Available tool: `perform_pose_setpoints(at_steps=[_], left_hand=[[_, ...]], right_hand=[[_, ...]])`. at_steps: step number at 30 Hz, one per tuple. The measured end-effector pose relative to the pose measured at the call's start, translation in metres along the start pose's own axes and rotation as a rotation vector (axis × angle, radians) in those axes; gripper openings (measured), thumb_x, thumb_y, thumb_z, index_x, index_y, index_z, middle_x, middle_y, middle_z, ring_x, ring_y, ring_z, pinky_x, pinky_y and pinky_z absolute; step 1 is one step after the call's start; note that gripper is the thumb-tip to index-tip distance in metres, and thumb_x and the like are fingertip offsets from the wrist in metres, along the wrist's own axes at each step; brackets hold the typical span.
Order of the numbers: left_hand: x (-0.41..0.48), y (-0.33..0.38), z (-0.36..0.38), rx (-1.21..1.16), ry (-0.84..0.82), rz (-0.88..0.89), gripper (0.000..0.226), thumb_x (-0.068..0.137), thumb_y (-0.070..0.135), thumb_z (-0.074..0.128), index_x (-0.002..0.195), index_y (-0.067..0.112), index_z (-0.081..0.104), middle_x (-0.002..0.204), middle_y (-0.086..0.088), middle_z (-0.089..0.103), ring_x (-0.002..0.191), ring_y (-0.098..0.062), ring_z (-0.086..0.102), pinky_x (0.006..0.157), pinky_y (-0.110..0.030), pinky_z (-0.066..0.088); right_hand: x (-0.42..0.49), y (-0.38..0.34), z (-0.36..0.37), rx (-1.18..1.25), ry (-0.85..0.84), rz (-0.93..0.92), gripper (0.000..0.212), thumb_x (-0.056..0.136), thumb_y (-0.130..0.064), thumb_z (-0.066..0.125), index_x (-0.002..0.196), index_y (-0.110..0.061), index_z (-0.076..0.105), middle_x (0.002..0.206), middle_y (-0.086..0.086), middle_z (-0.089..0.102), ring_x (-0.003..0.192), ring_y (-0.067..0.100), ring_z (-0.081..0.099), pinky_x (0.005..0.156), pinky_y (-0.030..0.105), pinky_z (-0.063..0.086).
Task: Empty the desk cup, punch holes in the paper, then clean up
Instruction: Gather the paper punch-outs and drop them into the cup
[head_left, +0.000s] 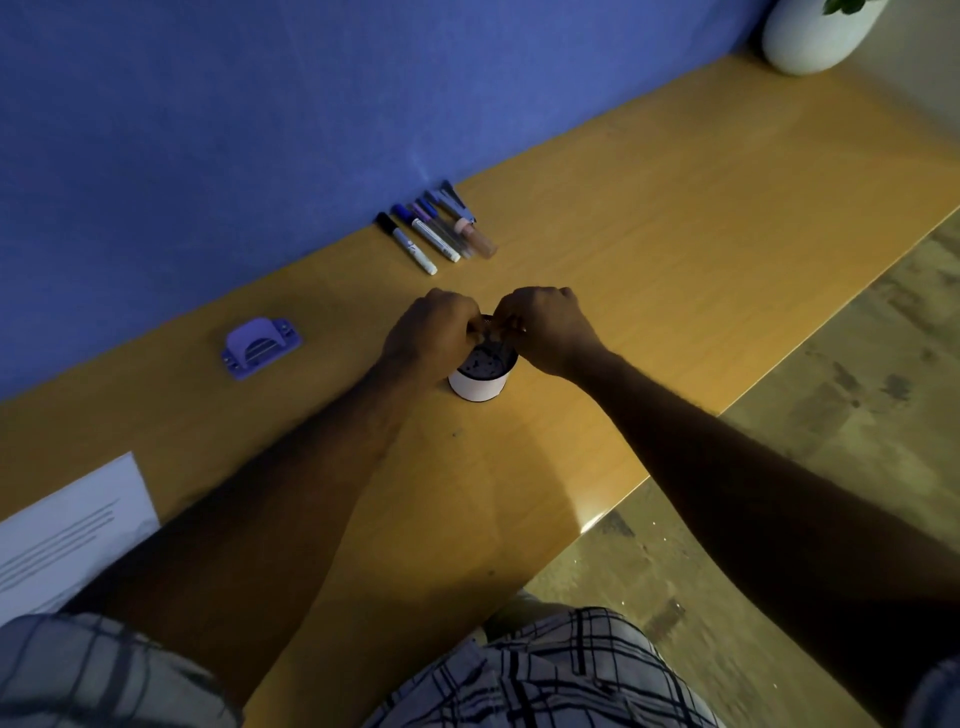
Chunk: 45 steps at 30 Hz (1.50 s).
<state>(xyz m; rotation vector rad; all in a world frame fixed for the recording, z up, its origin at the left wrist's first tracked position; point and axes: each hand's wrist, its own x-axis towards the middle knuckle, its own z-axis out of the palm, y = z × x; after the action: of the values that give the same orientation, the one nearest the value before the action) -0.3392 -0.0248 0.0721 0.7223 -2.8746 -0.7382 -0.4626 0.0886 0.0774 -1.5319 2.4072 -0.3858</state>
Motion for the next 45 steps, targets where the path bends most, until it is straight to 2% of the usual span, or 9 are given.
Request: perform_pose_setpoints(at_steps=[6, 11, 15, 19, 27, 32, 36, 41, 45], left_hand=[[-0.001, -0.007, 0.002, -0.137, -0.076, -0.023, 0.03, 0.085, 0.001, 0.066, 0.115, 0.006, 0.069, 0.112, -0.01, 0.071, 0.107, -0.022, 0.066, 0.087, -0.033, 0.058], [-0.003, -0.008, 0.003, -0.308, -0.083, -0.082, 0.04, 0.085, -0.008, 0.059, 0.121, 0.009, 0.065, 0.112, -0.007, 0.072, 0.094, -0.005, 0.064, 0.071, -0.007, 0.05], [-0.006, -0.006, 0.005, -0.337, 0.049, -0.126, 0.031, 0.083, 0.005, 0.07, 0.113, 0.013, 0.068, 0.102, -0.004, 0.074, 0.093, -0.011, 0.069, 0.072, -0.021, 0.059], [-0.008, -0.005, 0.006, -0.324, 0.054, -0.142, 0.029, 0.079, 0.014, 0.077, 0.107, 0.016, 0.07, 0.098, 0.0, 0.075, 0.089, -0.009, 0.069, 0.071, -0.02, 0.056], [-0.006, 0.004, -0.004, -0.76, -0.016, -0.368, 0.039, 0.098, 0.008, 0.047, 0.135, 0.019, 0.052, 0.131, -0.012, 0.059, 0.106, -0.019, 0.066, 0.085, -0.036, 0.059], [-0.012, 0.008, -0.011, -1.114, -0.088, -0.486, 0.039, 0.101, 0.018, 0.042, 0.14, 0.014, 0.047, 0.111, -0.016, 0.069, 0.089, -0.016, 0.071, 0.062, -0.025, 0.059], [-0.014, 0.004, -0.01, -1.12, -0.083, -0.503, 0.043, 0.102, 0.029, 0.04, 0.142, 0.013, 0.044, 0.104, -0.017, 0.071, 0.087, -0.017, 0.072, 0.064, -0.027, 0.059], [-0.015, -0.001, -0.012, -1.09, -0.083, -0.502, 0.047, 0.102, 0.039, 0.039, 0.141, 0.014, 0.045, 0.113, -0.022, 0.07, 0.097, -0.023, 0.07, 0.078, -0.034, 0.058], [-0.018, -0.001, -0.013, -1.078, -0.106, -0.492, 0.047, 0.102, 0.04, 0.038, 0.139, 0.013, 0.047, 0.111, -0.017, 0.07, 0.098, -0.022, 0.069, 0.076, -0.031, 0.057]], right_hand=[[0.001, 0.003, 0.001, 0.012, -0.044, -0.008, 0.021, 0.092, -0.017, 0.061, 0.11, -0.02, 0.071, 0.106, 0.0, 0.069, 0.098, 0.022, 0.059, 0.089, 0.036, 0.034], [0.001, 0.004, 0.0, 0.05, -0.041, 0.005, 0.02, 0.088, -0.016, 0.066, 0.108, -0.019, 0.069, 0.106, 0.001, 0.07, 0.101, 0.022, 0.062, 0.092, 0.037, 0.038], [0.0, 0.004, 0.0, 0.04, -0.046, 0.016, 0.021, 0.087, -0.02, 0.068, 0.108, -0.018, 0.068, 0.108, 0.002, 0.07, 0.103, 0.023, 0.062, 0.092, 0.038, 0.037], [-0.002, 0.003, -0.001, 0.051, -0.064, 0.028, 0.025, 0.088, -0.024, 0.068, 0.112, -0.018, 0.068, 0.11, 0.002, 0.069, 0.103, 0.022, 0.061, 0.094, 0.039, 0.039], [-0.009, -0.005, 0.001, 0.103, -0.025, 0.031, 0.035, 0.083, -0.032, 0.073, 0.113, -0.015, 0.067, 0.109, 0.001, 0.067, 0.1, 0.018, 0.061, 0.093, 0.041, 0.045], [-0.009, -0.008, 0.009, 0.03, 0.049, 0.014, 0.024, 0.084, -0.026, 0.069, 0.107, -0.016, 0.069, 0.104, 0.0, 0.069, 0.097, 0.019, 0.063, 0.095, 0.04, 0.042], [-0.008, -0.008, 0.01, -0.024, 0.041, -0.019, 0.021, 0.088, -0.025, 0.064, 0.107, -0.019, 0.071, 0.102, -0.001, 0.07, 0.094, 0.019, 0.064, 0.093, 0.039, 0.043], [-0.006, -0.004, 0.007, -0.008, 0.024, -0.04, 0.021, 0.091, -0.025, 0.061, 0.109, -0.02, 0.071, 0.104, 0.0, 0.07, 0.096, 0.019, 0.063, 0.091, 0.039, 0.044], [-0.006, -0.004, 0.006, 0.028, 0.002, -0.056, 0.021, 0.094, -0.019, 0.057, 0.11, -0.015, 0.071, 0.105, 0.003, 0.071, 0.096, 0.022, 0.064, 0.087, 0.04, 0.048]])
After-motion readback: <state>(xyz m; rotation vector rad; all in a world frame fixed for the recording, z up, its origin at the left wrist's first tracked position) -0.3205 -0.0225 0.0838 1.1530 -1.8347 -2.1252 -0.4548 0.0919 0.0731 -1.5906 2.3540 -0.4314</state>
